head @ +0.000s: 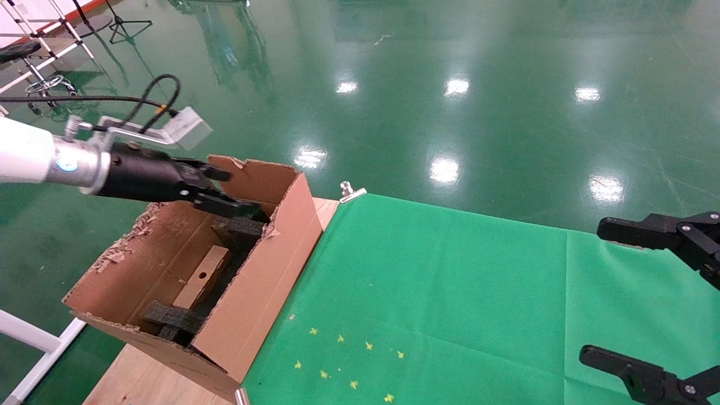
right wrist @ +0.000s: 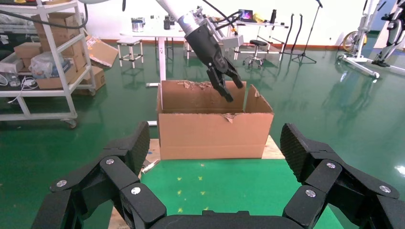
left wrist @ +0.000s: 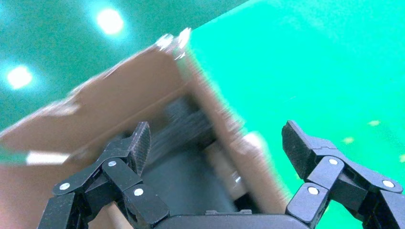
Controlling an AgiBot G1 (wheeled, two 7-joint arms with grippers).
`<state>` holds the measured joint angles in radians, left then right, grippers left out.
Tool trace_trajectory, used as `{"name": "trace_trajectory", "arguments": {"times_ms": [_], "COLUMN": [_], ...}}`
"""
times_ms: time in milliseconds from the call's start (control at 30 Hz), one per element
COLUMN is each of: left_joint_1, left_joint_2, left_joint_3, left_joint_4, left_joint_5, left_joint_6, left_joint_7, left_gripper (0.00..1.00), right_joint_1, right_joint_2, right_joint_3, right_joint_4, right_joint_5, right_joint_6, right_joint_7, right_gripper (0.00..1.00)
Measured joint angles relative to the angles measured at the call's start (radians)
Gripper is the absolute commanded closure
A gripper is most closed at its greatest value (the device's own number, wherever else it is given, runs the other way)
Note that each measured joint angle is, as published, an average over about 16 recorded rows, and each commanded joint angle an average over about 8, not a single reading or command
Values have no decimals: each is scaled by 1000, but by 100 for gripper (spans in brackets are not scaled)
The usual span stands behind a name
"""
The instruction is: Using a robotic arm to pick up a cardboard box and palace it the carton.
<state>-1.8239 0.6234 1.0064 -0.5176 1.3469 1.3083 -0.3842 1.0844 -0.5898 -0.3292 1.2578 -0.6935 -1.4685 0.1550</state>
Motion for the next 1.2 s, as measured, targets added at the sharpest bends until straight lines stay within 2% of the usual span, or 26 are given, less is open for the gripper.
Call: {"name": "trace_trajectory", "arguments": {"times_ms": [1200], "left_joint_1": [533], "left_joint_2": [-9], "left_joint_3": [-517], "left_joint_4": [-545], "left_joint_5": [-438], "left_joint_6": [133], "left_joint_7": [140], "left_gripper": [0], "right_joint_1": [0], "right_joint_2": [0], "right_joint_3": [0], "right_joint_4": [0], "right_joint_5": [0], "right_joint_6": [0], "right_joint_7": [0], "right_gripper": [0]}}
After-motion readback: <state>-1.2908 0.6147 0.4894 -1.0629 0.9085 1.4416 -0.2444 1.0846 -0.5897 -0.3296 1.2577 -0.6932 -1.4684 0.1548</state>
